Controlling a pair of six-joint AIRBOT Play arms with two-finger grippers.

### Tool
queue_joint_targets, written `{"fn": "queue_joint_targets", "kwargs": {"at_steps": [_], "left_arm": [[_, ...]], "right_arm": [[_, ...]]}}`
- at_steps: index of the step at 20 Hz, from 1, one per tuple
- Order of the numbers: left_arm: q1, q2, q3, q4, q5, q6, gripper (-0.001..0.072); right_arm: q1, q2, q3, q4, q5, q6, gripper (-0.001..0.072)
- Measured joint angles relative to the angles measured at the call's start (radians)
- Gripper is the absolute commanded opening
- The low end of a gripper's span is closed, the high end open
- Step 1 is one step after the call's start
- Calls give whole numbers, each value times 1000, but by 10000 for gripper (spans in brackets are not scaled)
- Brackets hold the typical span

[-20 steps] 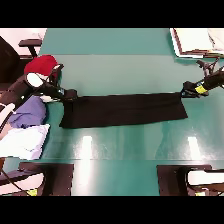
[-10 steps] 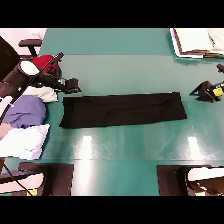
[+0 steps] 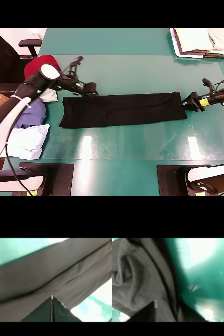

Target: Fold the shirts.

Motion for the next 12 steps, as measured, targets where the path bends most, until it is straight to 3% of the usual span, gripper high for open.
{"fn": "queue_joint_targets", "kwargs": {"at_steps": [1, 6, 12], "left_arm": [[-29, -21, 3, -3, 20, -6, 26], [-140, -156, 106, -11, 87, -34, 25], [-225, -330, 275, -13, 83, -61, 25]], "right_arm": [[18, -1, -2, 3, -5, -8, 18], [86, 43, 73, 19, 31, -25, 17], [212, 228, 237, 95, 70, 18, 17]]}}
